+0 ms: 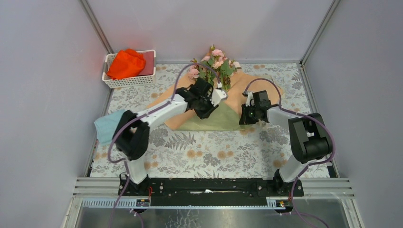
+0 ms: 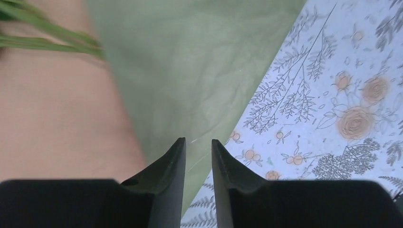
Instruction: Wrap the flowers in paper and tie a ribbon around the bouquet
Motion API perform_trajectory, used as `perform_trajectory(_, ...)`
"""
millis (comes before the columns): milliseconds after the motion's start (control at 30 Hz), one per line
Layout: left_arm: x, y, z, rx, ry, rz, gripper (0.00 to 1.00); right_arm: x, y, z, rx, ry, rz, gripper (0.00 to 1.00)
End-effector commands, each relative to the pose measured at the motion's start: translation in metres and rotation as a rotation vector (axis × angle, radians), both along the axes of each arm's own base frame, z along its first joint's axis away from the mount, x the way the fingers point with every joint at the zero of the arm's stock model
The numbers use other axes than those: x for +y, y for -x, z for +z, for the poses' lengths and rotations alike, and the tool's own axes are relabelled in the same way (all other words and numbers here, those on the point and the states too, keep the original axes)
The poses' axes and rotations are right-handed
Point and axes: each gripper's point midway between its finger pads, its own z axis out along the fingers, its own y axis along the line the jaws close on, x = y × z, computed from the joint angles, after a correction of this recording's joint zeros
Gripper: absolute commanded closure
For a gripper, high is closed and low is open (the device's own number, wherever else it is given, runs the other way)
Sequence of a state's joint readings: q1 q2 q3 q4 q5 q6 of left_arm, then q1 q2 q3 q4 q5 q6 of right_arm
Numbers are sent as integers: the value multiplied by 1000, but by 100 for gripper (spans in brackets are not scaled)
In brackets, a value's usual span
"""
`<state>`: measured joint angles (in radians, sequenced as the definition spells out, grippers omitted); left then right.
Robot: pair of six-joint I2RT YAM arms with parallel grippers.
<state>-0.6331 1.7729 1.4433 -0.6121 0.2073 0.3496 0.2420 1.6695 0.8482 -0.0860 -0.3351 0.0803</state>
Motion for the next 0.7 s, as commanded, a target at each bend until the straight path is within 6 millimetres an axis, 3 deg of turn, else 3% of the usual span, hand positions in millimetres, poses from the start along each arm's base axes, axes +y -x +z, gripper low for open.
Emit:
perform_trajectory(0,12,18,-87,195,-122,1,68,4,-13,13,-21,-17,-11,93)
perform_trajectory(200,33,30,-125,249,-199,24,69,-14,-18,25,-29,78,-63,80)
perform_trajectory(333,37,42,-134,287,-192,27,69,-53,-32,59,-85,315,-253,76)
perform_trajectory(400,36,45,-134,292,-181,27,69,-50,-34,82,-131,403,-266,75)
perform_trajectory(467,36,44,-132,289,-178,28,69,-17,-31,91,-137,302,-205,79)
perform_trajectory(567,34,42,-129,282,-171,30,69,67,-8,86,-53,-133,-42,90)
perform_trajectory(600,34,41,-129,281,-168,31,69,82,-2,81,-4,-226,-31,94)
perform_trajectory(667,34,41,-129,282,-173,30,69,94,7,61,106,-287,-25,100)
